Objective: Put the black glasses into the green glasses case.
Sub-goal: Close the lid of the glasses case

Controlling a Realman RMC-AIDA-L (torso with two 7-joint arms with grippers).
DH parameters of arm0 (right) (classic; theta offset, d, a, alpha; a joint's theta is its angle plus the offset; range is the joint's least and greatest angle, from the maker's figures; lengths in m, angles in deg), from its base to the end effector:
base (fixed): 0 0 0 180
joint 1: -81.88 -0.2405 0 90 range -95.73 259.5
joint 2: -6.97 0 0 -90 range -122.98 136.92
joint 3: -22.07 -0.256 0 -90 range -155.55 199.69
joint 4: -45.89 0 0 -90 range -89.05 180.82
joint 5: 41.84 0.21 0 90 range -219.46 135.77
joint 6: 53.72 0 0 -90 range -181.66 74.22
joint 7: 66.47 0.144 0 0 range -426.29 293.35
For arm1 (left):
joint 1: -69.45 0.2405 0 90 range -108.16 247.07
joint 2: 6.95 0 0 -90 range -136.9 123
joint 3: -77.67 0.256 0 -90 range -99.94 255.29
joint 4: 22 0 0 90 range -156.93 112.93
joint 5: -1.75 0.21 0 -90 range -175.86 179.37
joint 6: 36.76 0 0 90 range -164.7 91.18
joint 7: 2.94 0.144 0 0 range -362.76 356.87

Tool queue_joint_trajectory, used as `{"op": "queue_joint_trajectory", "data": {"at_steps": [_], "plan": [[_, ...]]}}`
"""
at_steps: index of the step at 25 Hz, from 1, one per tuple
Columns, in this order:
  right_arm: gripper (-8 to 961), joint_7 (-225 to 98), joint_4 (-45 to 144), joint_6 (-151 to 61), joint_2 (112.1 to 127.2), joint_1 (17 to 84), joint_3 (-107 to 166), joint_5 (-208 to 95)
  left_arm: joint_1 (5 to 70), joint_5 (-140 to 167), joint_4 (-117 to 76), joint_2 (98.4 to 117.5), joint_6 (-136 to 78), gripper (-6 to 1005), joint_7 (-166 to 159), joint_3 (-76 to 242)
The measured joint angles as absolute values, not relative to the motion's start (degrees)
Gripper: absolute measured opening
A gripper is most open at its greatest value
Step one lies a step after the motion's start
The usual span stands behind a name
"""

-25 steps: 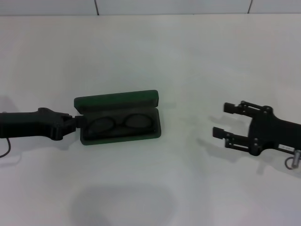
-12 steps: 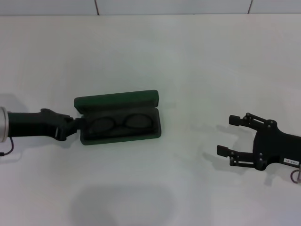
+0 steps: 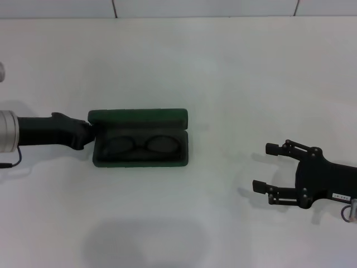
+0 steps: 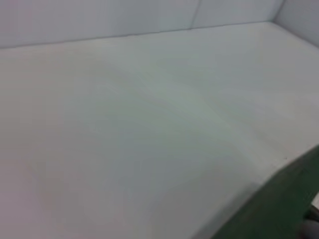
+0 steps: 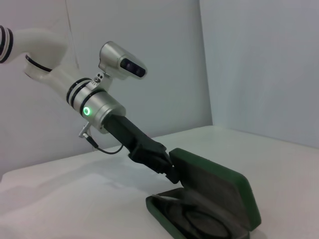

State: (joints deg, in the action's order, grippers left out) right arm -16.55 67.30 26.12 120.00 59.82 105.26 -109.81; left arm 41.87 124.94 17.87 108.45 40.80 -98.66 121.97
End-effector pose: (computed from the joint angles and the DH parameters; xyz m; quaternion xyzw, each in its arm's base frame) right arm 0.2909 0.2798 -0.0431 -0.9408 0.1236 0.2748 0.1552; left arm -0.3175 0.3360 0.0176 -0.9103 -0.3550 -0.1083 0.1832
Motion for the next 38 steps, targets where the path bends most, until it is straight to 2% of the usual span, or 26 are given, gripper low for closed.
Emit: {"op": "queue_joint_trajectory", "data": {"at_steps": [7,15,27,30,35,38], "plan": [[884,-16.6,67.3,26.3,120.07,59.7,105.1,-109.8,40.1,125.6,18.1,108.08,37.3,105,-98.6,121.9],[884,-16.6,67.3,26.3,120.17,59.6,105.0,-109.8,38.0,125.5,17.8,108.5,35.5,107,-98.1,122.0],[883,-16.6,67.3,26.9,120.1,59.7,105.0,-109.6,40.4,122.1,19.5,107.08,49.3,111,-107.2,119.9],[883,-16.6,67.3,26.9,120.03,59.7,104.9,-109.4,41.4,121.2,23.7,108.31,51.0,112,-110.5,119.8],[882,-16.6,67.3,26.6,120.09,59.7,104.9,-109.4,42.2,122.7,37.8,112.26,51.8,114,-118.8,121.7],[882,-16.6,67.3,26.5,120.16,59.6,104.8,-109.3,42.3,122.7,42.6,112.96,48.3,115,-124.8,124.5]]}}
